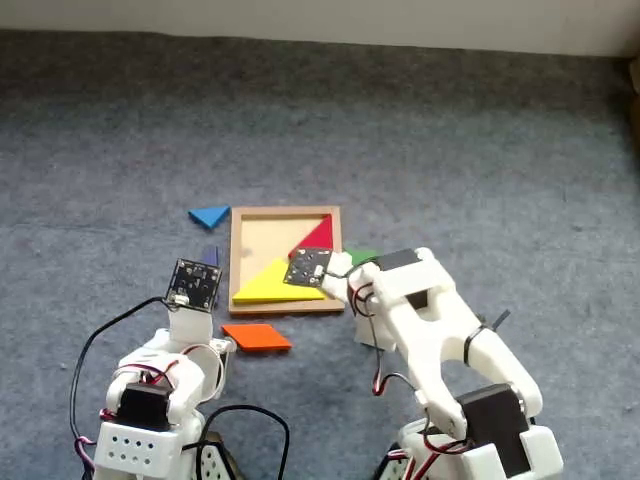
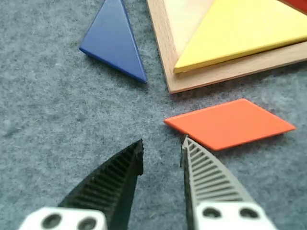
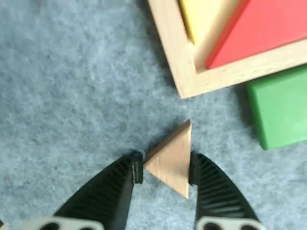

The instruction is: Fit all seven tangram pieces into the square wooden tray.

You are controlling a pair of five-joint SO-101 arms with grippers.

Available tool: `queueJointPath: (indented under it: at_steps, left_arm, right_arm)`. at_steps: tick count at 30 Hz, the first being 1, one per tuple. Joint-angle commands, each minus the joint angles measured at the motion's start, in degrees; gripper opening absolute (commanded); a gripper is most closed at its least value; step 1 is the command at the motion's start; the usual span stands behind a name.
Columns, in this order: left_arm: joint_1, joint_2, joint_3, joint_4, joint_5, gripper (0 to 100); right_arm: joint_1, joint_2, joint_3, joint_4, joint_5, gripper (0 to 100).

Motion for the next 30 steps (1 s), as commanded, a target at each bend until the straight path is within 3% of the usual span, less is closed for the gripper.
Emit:
queueJointPath:
  at_steps: [1, 9, 15, 30]
  left_arm:
    - [0.9, -2.1, 1.1, 0.2, 0.4, 15]
    - [0.9, -2.1, 1.1, 0.2, 0.4, 15]
    - [0.9, -2.1, 1.1, 0.2, 0.4, 15]
    - [0.9, -2.1, 1.1, 0.2, 0.4, 15]
  right_arm:
    - [0.7, -1.7, 0.3, 0.8, 0.1, 10.1]
    - [1.9, -15.7, 0.2, 5.2, 0.1, 9.9]
    - [1.3, -20.1, -3.5, -1.1, 0.0, 9.9]
    - [-4.4, 3.9, -19.3, -25.1, 0.1, 9.6]
